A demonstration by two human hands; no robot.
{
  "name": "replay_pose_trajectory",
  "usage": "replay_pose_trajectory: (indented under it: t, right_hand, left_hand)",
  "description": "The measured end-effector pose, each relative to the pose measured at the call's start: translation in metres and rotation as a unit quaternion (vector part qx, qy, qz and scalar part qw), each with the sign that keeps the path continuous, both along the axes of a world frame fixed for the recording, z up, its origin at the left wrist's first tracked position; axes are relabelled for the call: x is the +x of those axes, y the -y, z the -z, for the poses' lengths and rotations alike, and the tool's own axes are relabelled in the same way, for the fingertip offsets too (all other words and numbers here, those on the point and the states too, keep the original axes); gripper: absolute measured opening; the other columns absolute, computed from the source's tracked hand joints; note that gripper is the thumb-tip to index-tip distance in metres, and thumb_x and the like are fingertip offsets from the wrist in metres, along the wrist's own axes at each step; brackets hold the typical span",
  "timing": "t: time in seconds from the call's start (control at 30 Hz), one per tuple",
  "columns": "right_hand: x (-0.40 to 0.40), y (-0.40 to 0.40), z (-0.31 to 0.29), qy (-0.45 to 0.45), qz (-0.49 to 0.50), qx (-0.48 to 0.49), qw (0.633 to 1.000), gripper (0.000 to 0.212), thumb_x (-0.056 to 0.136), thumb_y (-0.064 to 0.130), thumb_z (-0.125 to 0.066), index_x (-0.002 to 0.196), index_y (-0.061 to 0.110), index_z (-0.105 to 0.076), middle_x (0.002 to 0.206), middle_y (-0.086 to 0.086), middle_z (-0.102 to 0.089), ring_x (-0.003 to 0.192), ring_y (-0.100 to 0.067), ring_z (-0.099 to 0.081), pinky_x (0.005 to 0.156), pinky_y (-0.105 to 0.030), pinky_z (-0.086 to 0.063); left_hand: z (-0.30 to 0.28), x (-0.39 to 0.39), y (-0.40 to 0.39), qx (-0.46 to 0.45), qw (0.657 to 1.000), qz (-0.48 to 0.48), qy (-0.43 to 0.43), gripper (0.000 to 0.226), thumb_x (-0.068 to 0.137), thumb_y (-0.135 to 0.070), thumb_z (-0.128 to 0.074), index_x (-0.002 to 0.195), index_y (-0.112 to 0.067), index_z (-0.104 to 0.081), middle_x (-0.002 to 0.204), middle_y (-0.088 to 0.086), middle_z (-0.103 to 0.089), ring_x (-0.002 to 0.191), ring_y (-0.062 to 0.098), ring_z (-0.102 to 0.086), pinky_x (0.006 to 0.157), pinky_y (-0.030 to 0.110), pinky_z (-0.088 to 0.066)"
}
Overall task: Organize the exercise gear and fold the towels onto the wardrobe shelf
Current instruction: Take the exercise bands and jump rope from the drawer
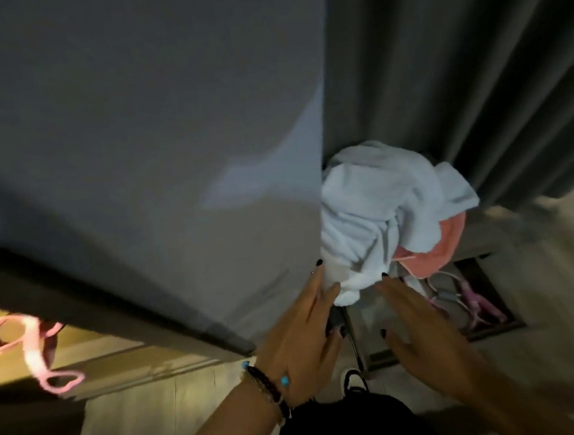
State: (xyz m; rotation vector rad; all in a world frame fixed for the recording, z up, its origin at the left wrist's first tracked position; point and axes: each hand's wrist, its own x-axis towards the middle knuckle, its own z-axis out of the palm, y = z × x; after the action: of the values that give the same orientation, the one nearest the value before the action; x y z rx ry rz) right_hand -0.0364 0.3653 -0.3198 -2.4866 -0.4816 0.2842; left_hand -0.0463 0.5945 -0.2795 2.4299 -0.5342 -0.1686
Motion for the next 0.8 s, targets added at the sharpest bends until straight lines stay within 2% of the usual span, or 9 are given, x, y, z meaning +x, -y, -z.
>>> replay_pose_trajectory:
  t: [0.03,0.1,0.13,0.2,0.27,0.37,0.53,0.67,0.8]
  right_hand:
    - [-0.004,0.009,0.004,-0.007,0.038,0.009,0.999,0.072,0.087,0.017,-0.064,0.149,0.024,-0.027,0.155,0.009,-0.022,0.144,0.003,-0.011,0.111,-0.008,-0.013]
    - [-0.009,0.026,0.013,-0.022,0.119,0.012,0.993,0.073,0.083,0.014,-0.069,0.147,0.014,-0.035,0.152,-0.003,-0.033,0.142,-0.018,-0.030,0.112,-0.031,-0.033]
    - [-0.011,0.035,0.020,-0.031,0.159,0.011,0.987,0.072,0.080,0.013,-0.072,0.144,0.009,-0.040,0.150,-0.010,-0.038,0.137,-0.027,-0.038,0.107,-0.042,-0.041]
    - [-0.013,0.056,0.033,-0.070,0.228,0.009,0.971,0.069,0.079,0.017,-0.073,0.141,0.005,-0.044,0.146,-0.015,-0.041,0.127,-0.037,-0.049,0.096,-0.049,-0.049]
    - [-0.013,0.076,0.042,-0.088,0.266,0.018,0.960,0.068,0.079,0.024,-0.070,0.141,0.009,-0.045,0.146,-0.011,-0.040,0.120,-0.037,-0.054,0.097,-0.047,-0.049]
    - [-0.010,0.103,0.050,-0.075,0.305,0.012,0.949,0.065,0.076,0.009,-0.075,0.135,0.003,-0.049,0.140,-0.016,-0.046,0.127,-0.035,-0.048,0.103,-0.033,-0.037]
    - [-0.006,0.143,0.077,-0.133,0.329,0.014,0.935,0.055,0.081,0.010,-0.071,0.131,0.006,-0.050,0.136,-0.013,-0.047,0.124,-0.031,-0.048,0.102,-0.032,-0.037]
    - [0.002,0.168,0.114,-0.187,0.338,0.013,0.922,0.054,0.084,0.013,-0.067,0.134,0.009,-0.047,0.141,-0.010,-0.042,0.128,-0.028,-0.046,0.107,-0.036,-0.038]
    - [0.018,0.184,0.147,-0.243,0.322,0.006,0.915,0.056,0.083,0.015,-0.067,0.134,0.011,-0.046,0.139,-0.009,-0.042,0.123,-0.026,-0.049,0.103,-0.035,-0.042]
  left_hand:
    - [0.001,0.004,0.008,0.002,1.000,0.025,-0.003,0.059,0.100,-0.029,-0.042,0.153,-0.025,-0.016,0.158,-0.016,0.019,0.143,-0.003,-0.001,0.110,0.008,-0.013]
    - [0.008,0.013,0.024,0.014,0.998,0.065,-0.006,0.060,0.099,-0.029,-0.042,0.153,-0.024,-0.016,0.158,-0.016,0.019,0.140,-0.007,0.002,0.108,0.005,-0.010]
    - [0.011,0.018,0.032,0.017,0.997,0.080,-0.002,0.061,0.098,-0.028,-0.043,0.152,-0.023,-0.017,0.159,-0.014,0.016,0.142,-0.005,-0.002,0.108,0.005,-0.011]
    - [0.020,0.028,0.049,0.016,0.995,0.103,-0.001,0.062,0.096,-0.025,-0.046,0.152,-0.021,-0.020,0.161,-0.009,0.009,0.146,0.006,-0.013,0.111,0.012,-0.021]
    - [0.028,0.038,0.070,0.007,0.994,0.107,-0.024,0.062,0.096,-0.025,-0.046,0.152,-0.023,-0.020,0.161,-0.011,0.011,0.146,0.008,-0.016,0.112,0.020,-0.028]
    - [0.039,0.049,0.106,-0.024,0.993,0.104,-0.043,0.061,0.096,-0.031,-0.040,0.153,-0.019,-0.021,0.161,-0.014,0.011,0.143,0.012,-0.027,0.108,0.027,-0.038]
    - [0.072,0.057,0.165,-0.009,0.992,0.115,-0.053,0.068,0.090,-0.042,-0.030,0.152,-0.015,-0.019,0.162,-0.003,0.007,0.148,0.006,-0.003,0.118,0.024,-0.019]
    - [0.107,0.061,0.194,0.054,0.983,0.127,-0.119,0.065,0.098,-0.028,-0.046,0.153,-0.017,-0.014,0.162,-0.002,0.013,0.147,0.013,-0.010,0.113,0.022,-0.024]
    - [0.132,0.067,0.208,0.102,0.970,0.131,-0.175,0.071,0.098,-0.026,-0.048,0.154,-0.023,-0.005,0.159,-0.007,0.021,0.148,0.012,-0.008,0.115,0.027,-0.026]
